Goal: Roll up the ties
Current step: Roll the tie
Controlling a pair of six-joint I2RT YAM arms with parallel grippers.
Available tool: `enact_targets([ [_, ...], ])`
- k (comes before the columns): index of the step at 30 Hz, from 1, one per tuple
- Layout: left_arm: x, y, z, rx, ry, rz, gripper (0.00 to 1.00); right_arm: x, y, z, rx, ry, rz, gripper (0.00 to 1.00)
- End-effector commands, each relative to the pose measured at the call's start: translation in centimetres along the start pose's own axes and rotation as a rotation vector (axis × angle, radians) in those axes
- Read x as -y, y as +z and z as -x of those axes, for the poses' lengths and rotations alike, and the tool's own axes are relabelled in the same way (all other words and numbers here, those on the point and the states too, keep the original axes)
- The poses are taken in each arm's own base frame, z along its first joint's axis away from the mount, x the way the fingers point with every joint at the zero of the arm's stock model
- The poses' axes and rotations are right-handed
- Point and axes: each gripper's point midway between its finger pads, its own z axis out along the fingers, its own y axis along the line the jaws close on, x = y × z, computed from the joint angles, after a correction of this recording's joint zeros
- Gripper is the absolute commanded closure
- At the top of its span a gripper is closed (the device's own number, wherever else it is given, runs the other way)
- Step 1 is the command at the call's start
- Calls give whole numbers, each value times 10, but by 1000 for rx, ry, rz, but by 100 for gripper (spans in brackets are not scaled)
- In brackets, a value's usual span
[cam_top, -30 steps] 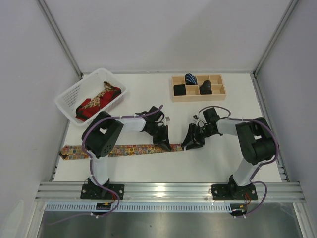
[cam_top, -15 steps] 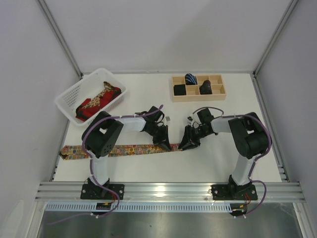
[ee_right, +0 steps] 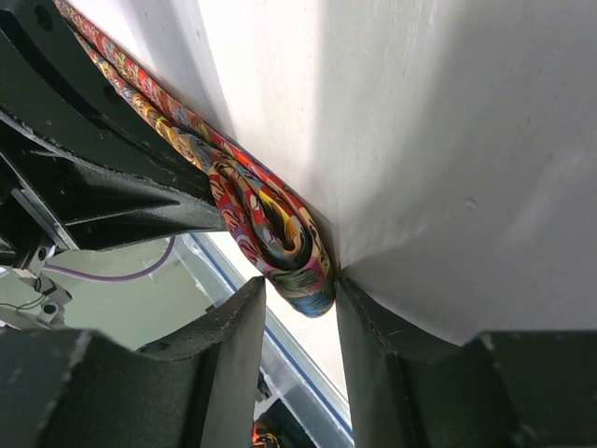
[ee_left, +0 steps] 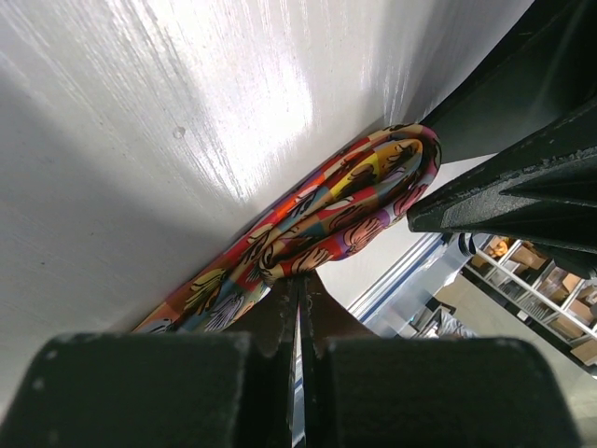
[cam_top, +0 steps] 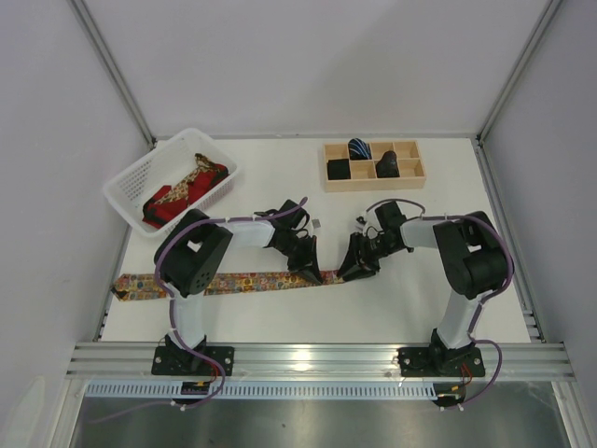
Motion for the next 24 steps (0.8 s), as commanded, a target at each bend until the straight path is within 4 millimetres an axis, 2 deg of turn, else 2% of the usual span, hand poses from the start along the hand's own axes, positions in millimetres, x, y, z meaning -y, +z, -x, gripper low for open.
enact_targets([
  [1,-14,3,7,12,25,44,98,21,8,14,32,-51,-97,58],
  [9,-19,6,7,4,22,55,98,19,13,17,19,-58,-86,68],
  [13,-20,7,8,1,17,58,99,13,9,14,18,-60,-72,85],
  [18,-16,8,12,0,22,51,98,9,-4,10,28,-19,-94,100],
  [24,-7,10,17,-6,28,31,99,7,-21,5,38,6,-165,100],
])
